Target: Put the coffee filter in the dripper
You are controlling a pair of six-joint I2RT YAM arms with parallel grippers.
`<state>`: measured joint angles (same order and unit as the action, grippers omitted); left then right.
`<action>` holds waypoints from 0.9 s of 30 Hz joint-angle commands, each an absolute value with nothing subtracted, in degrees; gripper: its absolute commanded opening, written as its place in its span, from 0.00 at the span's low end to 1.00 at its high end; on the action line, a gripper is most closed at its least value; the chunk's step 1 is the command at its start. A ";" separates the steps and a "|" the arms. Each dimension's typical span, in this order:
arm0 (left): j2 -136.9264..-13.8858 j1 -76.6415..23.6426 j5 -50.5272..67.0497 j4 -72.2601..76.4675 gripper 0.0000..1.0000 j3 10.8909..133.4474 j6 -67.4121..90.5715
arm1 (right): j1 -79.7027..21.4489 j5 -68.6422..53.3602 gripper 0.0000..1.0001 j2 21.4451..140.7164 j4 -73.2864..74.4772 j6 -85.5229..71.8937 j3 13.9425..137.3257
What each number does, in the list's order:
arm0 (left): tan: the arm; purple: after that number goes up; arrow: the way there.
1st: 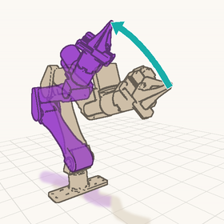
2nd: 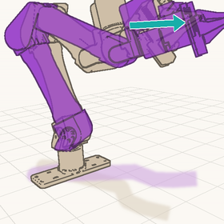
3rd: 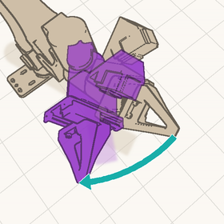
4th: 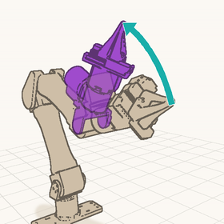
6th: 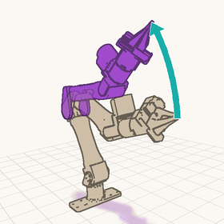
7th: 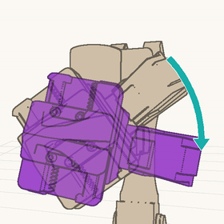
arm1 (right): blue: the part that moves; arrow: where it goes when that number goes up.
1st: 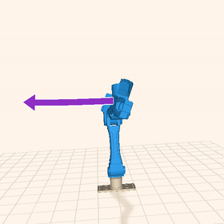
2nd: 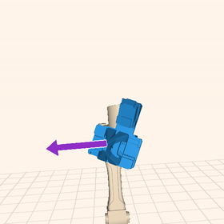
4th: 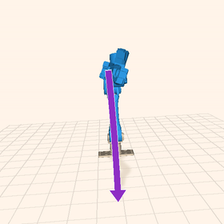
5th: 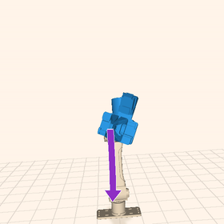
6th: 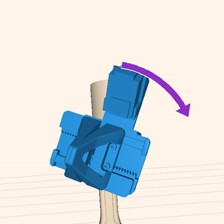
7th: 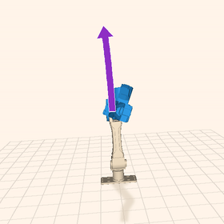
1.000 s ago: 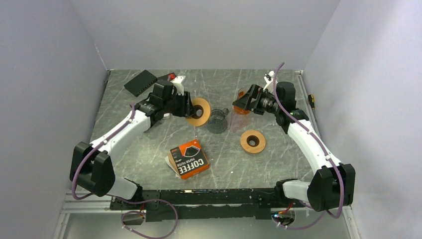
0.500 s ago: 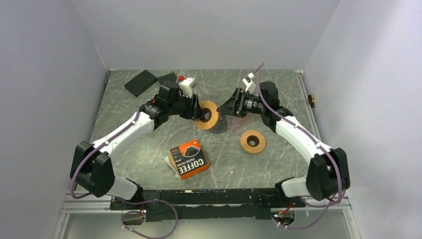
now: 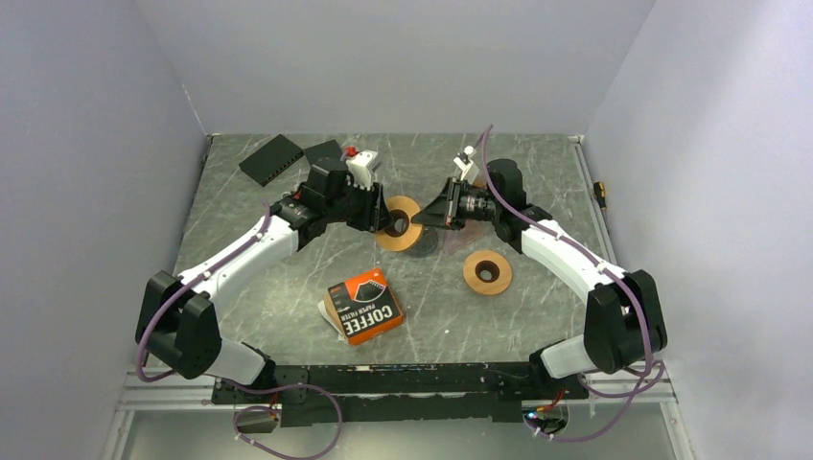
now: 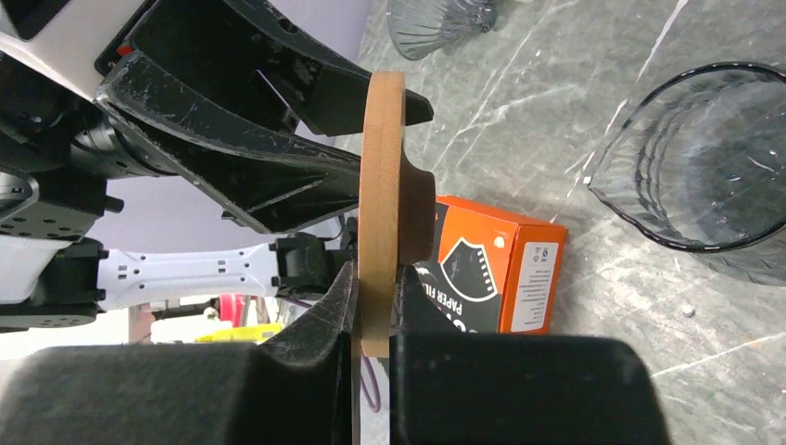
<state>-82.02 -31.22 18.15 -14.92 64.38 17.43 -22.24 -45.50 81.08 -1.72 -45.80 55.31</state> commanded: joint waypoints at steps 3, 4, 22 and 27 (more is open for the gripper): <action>-81.66 -31.71 18.91 -13.04 0.24 66.15 17.28 | -22.19 -48.27 0.00 82.03 -3.27 -43.88 57.69; -81.59 -31.73 18.99 -13.04 0.29 66.12 17.23 | -22.23 -48.18 0.00 82.08 -3.14 -43.66 57.67; -74.50 -31.64 13.81 -9.35 0.92 60.60 19.51 | -16.92 -44.87 0.00 81.01 5.87 -35.46 58.79; -73.26 -30.94 7.62 -12.13 0.92 60.48 22.66 | -15.93 -44.46 0.00 79.91 7.94 -33.58 59.67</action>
<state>-75.53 -31.46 13.32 -11.86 60.36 19.64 -16.47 -44.51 82.65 7.68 -36.27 55.99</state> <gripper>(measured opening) 0.918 0.139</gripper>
